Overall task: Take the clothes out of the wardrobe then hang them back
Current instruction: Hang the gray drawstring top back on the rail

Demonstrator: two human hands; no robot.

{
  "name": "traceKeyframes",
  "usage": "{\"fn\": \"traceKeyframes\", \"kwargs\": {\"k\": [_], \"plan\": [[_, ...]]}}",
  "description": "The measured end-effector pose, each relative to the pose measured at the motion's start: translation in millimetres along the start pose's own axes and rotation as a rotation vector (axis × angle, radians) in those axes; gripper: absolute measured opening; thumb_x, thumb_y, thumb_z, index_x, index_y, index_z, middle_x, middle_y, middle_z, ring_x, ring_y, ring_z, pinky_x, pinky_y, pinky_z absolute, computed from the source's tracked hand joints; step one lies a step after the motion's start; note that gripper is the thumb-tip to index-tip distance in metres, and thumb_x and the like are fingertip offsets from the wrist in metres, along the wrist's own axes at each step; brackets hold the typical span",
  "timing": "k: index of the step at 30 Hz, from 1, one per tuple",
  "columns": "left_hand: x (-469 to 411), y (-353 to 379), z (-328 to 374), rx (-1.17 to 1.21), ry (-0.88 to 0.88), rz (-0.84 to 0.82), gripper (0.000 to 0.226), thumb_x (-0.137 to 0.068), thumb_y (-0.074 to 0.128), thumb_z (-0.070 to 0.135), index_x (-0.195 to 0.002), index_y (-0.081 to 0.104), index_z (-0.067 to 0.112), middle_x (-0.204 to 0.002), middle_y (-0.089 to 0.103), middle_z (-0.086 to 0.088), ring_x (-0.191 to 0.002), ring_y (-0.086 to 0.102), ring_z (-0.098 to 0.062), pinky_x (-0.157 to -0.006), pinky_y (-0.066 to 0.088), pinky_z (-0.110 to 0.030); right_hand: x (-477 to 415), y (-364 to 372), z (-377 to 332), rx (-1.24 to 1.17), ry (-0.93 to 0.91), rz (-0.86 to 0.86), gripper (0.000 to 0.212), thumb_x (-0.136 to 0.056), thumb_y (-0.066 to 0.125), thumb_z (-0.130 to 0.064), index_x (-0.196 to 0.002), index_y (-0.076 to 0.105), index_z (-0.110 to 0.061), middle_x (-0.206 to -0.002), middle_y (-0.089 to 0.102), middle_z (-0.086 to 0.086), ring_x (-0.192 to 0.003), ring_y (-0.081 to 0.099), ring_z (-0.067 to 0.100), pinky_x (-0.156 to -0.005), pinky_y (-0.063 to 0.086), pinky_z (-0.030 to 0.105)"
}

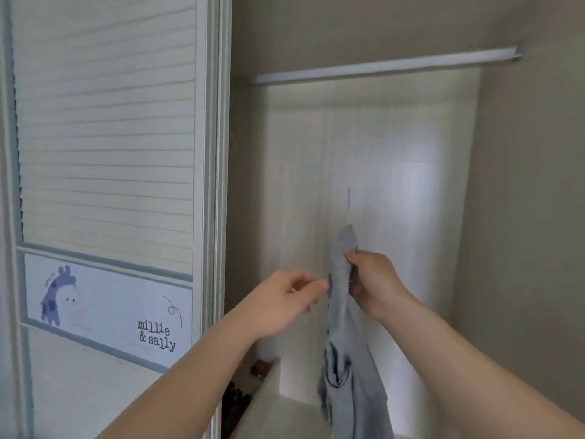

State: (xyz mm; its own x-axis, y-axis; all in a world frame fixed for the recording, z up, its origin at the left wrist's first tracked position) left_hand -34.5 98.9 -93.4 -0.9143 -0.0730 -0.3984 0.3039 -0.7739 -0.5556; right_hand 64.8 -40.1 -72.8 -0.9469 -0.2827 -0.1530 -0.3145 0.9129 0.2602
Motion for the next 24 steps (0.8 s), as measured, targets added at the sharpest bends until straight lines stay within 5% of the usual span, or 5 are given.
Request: {"fn": "traceKeyframes", "kwargs": {"k": [4,9,19,22,24], "plan": [[-53,-33,16,-0.104,0.023,-0.082,0.065,-0.081,0.059,0.07,-0.095,0.064,0.006,-0.076,0.056,0.0,-0.067,0.053,-0.016,-0.066,0.041,-0.034,-52,29,-32,0.072,-0.106,-0.064,0.011,-0.098,0.051,-0.003,-0.093,0.06,-0.004,-0.079,0.062,0.011,-0.069,0.058,0.019,-0.061,0.049,0.029],[-125,-73,30,-0.366,0.06,0.142,0.028,-0.093,0.063,0.038,-0.079,0.055,0.015,-0.07,0.052,0.005,-0.062,0.047,-0.011,-0.057,0.036,-0.028,-116,57,-74,0.179,-0.27,-0.078,0.017,-0.093,0.062,-0.011,-0.077,0.06,-0.009,-0.066,0.057,0.007,-0.056,0.053,0.014,-0.051,0.045,0.025],[-240,-137,70,-0.732,0.204,0.647,0.036,-0.105,0.041,0.034,-0.072,0.037,0.02,-0.08,0.058,-0.011,-0.084,0.059,-0.039,-0.064,0.033,-0.036,-208,98,-183,0.391,-0.465,-0.247,0.01,-0.093,0.061,-0.013,-0.082,0.061,-0.013,-0.071,0.059,0.002,-0.057,0.053,0.012,-0.05,0.046,0.023],[-256,-161,84,-0.782,0.22,0.734,0.033,-0.105,0.037,0.037,-0.079,0.043,0.018,-0.08,0.059,-0.009,-0.076,0.058,-0.034,-0.061,0.037,-0.037,-235,94,-221,0.56,-0.755,-0.147,0.013,-0.086,0.058,-0.011,-0.079,0.067,-0.016,-0.071,0.062,0.0,-0.069,0.06,0.017,-0.063,0.051,0.029],[-267,-176,93,-0.817,0.218,0.779,0.033,-0.106,0.036,0.038,-0.082,0.045,0.017,-0.08,0.06,-0.009,-0.074,0.059,-0.033,-0.061,0.04,-0.037,-248,91,-244,0.73,-1.056,0.008,0.013,-0.088,0.056,-0.015,-0.091,0.068,-0.02,-0.089,0.066,-0.002,-0.09,0.062,0.019,-0.077,0.05,0.028]]}}
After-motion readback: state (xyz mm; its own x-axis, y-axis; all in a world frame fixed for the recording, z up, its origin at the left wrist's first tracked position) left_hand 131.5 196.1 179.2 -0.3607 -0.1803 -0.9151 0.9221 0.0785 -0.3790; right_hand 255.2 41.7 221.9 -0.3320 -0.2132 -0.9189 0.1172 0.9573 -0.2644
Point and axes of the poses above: each hand's wrist, its own x-axis away from the middle knuckle, its own y-axis out of the palm, z = x × y, the point moved 2 cm from there along -x, towards the middle knuckle
